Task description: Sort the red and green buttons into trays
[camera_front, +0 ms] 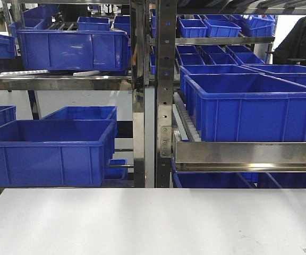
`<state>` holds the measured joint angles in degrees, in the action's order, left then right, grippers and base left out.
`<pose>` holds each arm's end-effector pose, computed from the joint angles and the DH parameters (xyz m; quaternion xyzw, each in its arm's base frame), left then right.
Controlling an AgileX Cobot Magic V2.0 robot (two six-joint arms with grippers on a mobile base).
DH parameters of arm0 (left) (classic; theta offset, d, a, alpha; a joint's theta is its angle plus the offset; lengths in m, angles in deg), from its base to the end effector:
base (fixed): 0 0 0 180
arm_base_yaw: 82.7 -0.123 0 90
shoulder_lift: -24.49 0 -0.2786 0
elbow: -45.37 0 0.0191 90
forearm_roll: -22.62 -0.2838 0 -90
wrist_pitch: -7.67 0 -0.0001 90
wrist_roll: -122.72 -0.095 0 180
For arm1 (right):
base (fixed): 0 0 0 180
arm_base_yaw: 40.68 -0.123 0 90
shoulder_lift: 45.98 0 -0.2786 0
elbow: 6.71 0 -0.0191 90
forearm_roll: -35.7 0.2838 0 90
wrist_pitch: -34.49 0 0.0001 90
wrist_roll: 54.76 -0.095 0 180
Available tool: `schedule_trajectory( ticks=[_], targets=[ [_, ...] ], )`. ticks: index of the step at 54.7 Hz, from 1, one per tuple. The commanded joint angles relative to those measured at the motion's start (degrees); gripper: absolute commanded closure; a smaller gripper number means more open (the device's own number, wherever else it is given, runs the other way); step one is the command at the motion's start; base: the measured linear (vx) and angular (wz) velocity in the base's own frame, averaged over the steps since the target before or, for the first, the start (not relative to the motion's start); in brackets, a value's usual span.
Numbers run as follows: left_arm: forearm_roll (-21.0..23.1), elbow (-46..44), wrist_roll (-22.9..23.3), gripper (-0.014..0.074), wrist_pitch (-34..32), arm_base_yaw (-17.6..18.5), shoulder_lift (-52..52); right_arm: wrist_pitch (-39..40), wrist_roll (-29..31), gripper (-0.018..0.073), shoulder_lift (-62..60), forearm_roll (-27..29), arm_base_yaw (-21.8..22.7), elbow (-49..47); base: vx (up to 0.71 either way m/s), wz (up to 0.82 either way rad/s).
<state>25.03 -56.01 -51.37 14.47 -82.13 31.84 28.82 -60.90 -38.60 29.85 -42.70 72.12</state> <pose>0.1003 -0.0015 0.1930 -0.0471 0.7224 -0.0552 0.6876 0.1005 0.0026 0.1934 -0.0072 0.7184 0.0106 0.6955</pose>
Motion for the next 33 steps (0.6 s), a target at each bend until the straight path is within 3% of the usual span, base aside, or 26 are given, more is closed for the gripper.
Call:
schedule_trajectory(
  ticks=[1, 33],
  targets=[
    [0.57, -1.15, 0.00, 0.0602, -4.59, -0.03, -0.86, 4.89, 0.41, 0.0568, -0.66, -0.65, 0.37, 0.73, 0.00, 0.00],
    [0.57, -1.15, 0.00, 0.0602, -4.70, -0.03, -0.86, 4.97, 0.41, 0.0568, -0.66, -0.67, 0.37, 0.73, 0.00, 0.00]
  ],
)
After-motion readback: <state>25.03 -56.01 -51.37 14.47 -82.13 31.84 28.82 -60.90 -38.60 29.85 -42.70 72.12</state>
